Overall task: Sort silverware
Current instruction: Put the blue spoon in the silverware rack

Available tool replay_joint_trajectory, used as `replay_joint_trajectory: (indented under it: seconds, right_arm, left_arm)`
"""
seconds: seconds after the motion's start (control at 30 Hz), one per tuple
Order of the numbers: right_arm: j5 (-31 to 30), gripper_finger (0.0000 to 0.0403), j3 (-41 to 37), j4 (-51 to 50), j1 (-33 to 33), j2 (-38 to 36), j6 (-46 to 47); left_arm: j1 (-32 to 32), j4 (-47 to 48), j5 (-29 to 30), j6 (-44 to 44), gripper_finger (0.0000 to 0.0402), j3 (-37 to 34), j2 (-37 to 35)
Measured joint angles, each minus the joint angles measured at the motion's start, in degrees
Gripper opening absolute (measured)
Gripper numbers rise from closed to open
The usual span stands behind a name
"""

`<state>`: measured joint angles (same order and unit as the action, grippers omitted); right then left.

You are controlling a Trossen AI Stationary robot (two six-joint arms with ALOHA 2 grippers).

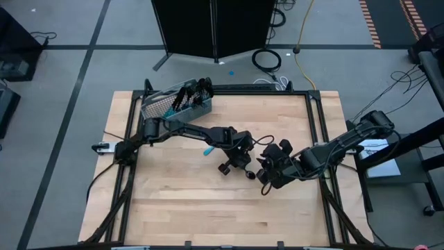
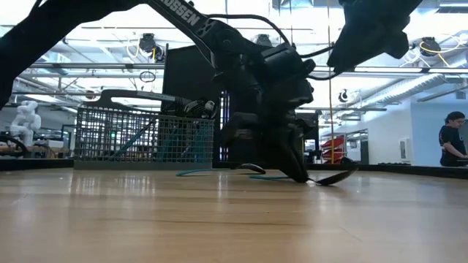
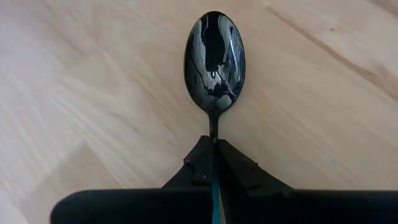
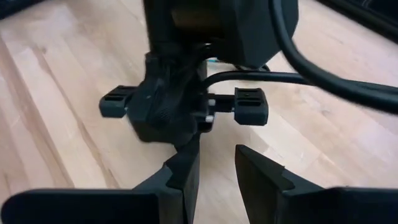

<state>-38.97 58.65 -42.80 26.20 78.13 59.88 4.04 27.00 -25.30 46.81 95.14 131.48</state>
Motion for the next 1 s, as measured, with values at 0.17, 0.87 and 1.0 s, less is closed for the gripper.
replay_joint_trajectory:
  seconds: [0.17, 0.87, 1.0]
  right_arm:
    - [-4.7, 0.0098, 0.0, 0.2, 2.5, -0.2, -1.0]
    - [-11.1, 0.0098, 0.0, 1.1, 6.1, -3.3, -9.8]
    - [-12.8, 0.0098, 0.0, 1.4, 7.4, -3.2, -9.8]
  left_arm:
    - [1.3, 4.1, -2.1, -0.1, 0.0002, -0.3, -3.3]
    - [18.1, -18.4, -11.1, -19.4, 0.0, -20.0, -38.9]
    - [26.1, -39.1, -12.2, -30.9, 0.0, -31.3, -45.5]
